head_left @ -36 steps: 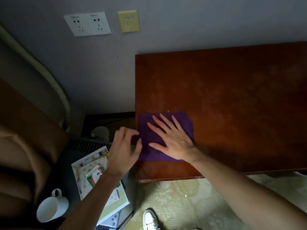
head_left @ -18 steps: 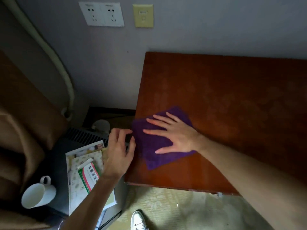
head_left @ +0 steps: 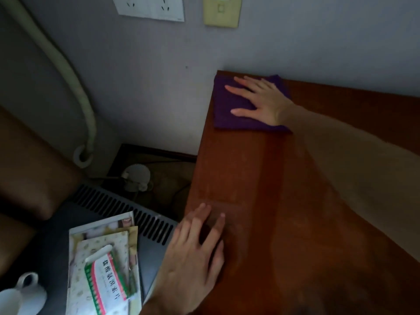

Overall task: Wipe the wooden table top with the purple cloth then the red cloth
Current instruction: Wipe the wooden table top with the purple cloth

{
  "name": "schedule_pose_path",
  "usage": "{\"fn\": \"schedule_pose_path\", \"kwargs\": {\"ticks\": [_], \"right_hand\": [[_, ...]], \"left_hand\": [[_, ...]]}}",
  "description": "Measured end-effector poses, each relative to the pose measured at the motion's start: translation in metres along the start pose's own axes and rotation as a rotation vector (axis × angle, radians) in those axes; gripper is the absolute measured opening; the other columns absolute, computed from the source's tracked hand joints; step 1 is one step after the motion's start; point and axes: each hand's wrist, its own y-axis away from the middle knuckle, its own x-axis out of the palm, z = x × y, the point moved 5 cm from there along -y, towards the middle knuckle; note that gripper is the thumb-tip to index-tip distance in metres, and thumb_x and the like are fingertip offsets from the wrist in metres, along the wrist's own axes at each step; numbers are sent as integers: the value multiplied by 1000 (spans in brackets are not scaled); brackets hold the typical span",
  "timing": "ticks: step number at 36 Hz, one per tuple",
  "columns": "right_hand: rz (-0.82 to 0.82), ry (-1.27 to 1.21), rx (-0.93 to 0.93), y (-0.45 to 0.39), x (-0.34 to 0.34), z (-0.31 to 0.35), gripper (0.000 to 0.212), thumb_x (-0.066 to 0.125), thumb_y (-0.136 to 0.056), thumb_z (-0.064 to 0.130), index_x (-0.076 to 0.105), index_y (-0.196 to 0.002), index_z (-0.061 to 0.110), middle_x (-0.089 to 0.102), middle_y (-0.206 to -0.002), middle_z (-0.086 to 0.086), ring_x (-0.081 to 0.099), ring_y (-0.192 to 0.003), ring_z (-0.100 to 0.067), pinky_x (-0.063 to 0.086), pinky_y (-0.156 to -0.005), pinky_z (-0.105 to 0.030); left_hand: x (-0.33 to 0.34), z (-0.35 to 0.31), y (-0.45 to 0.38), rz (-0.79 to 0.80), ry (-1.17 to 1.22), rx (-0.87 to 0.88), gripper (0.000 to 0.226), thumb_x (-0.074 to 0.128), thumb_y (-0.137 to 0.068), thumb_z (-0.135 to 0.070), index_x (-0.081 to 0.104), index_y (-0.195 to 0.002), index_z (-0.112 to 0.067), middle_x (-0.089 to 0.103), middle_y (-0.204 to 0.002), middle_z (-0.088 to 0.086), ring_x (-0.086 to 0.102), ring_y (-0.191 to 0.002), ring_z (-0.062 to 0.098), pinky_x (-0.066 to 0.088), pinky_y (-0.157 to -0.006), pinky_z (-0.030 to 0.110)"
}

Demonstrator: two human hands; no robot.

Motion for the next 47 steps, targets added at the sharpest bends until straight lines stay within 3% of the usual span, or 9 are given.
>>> {"fn": "schedule_pose_path", "kwargs": {"ticks": [4,8,15,19,23,30,35,39,47], "right_hand": [[-60,-79,189,-11,-9,-21,105,5,-70,103,14,-161,51,13,-173,4,9,-160,-21,3,-128,-50],[-114,-96,314,-9,-7,-24,95,16,-80,95,16,-162,48,16,-173,0,11,-159,-23,2,-127,-51],[-118,-117,494,56,13,11,87,19,-89,90,6,-163,47,1,-175,-3,-3,-160,-29,-2,-127,-57],[-98,-119,417,138,26,56,75,16,-90,87,2,-158,58,-2,-175,-3,-6,-159,-36,-3,-125,-62],[-65,-55,303,240,51,107,78,8,-86,89,7,-158,58,2,-175,2,-1,-159,-39,5,-123,-68],[-49,68,109,385,80,172,80,22,-89,88,11,-160,54,1,-175,4,-3,-160,-35,11,-122,-68],[-11,80,-50,387,77,160,78,27,-92,87,7,-160,56,-5,-174,6,-10,-160,-29,5,-125,-64],[49,113,-206,365,64,116,72,32,-94,82,16,-159,56,-3,-174,8,-8,-161,-22,2,-127,-58],[17,79,-22,277,36,2,71,17,-89,88,10,-155,63,3,-174,11,-1,-161,-20,5,-127,-58]], "left_hand": [[0,1,-5,-13,-3,15,49,43,-100,-42,51,-144,-23,48,-147,9,43,-138,25,29,-111,34],[-4,1,-7,-13,13,26,47,41,-103,-41,51,-145,-22,47,-147,9,40,-141,25,26,-115,33],[-9,0,-8,-40,0,-2,45,42,-102,-38,58,-139,-17,51,-142,13,46,-135,29,31,-109,37],[-13,-3,-7,-53,-39,-11,43,46,-100,-36,58,-136,-16,53,-139,13,51,-128,32,36,-102,41],[-17,-8,-4,-85,-126,25,40,46,-98,-32,60,-131,-13,56,-132,14,57,-115,34,38,-93,42],[-18,-23,0,-90,-210,65,39,39,-100,-28,60,-127,-7,56,-129,15,57,-110,36,42,-87,47],[-13,-47,-7,-120,-113,25,37,42,-99,-29,61,-126,-12,53,-130,12,55,-110,33,38,-87,44],[1,-71,-18,-84,-51,97,40,42,-100,-33,59,-130,-13,52,-133,11,55,-114,32,41,-90,44],[18,-83,-39,-4,-52,149,55,41,-101,-43,47,-146,-13,46,-148,10,46,-133,25,35,-107,42]]}}
